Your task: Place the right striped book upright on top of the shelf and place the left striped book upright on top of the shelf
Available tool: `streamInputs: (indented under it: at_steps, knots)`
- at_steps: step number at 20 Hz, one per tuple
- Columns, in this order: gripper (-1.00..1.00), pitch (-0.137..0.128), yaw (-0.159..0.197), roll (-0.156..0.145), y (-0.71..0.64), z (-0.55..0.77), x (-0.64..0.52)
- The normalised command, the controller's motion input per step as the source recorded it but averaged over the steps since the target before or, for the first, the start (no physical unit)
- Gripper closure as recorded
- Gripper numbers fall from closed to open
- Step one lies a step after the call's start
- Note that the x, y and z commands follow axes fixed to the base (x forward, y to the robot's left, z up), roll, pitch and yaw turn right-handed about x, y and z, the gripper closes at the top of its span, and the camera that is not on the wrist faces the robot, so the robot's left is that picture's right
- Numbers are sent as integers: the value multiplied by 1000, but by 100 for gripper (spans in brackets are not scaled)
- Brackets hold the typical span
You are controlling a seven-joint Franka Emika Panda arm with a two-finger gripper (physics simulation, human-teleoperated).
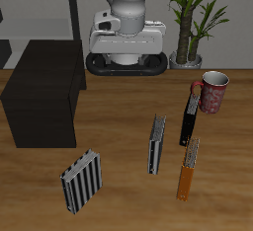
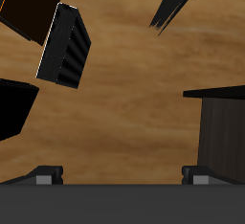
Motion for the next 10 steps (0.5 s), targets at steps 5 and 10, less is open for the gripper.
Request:
streamInputs:
  at_steps: [5, 10]
  knots:
    - [-100, -17, -13, -46, -325, 168, 231]
    - [-100, 3, -33, -2, -339, 155, 268]
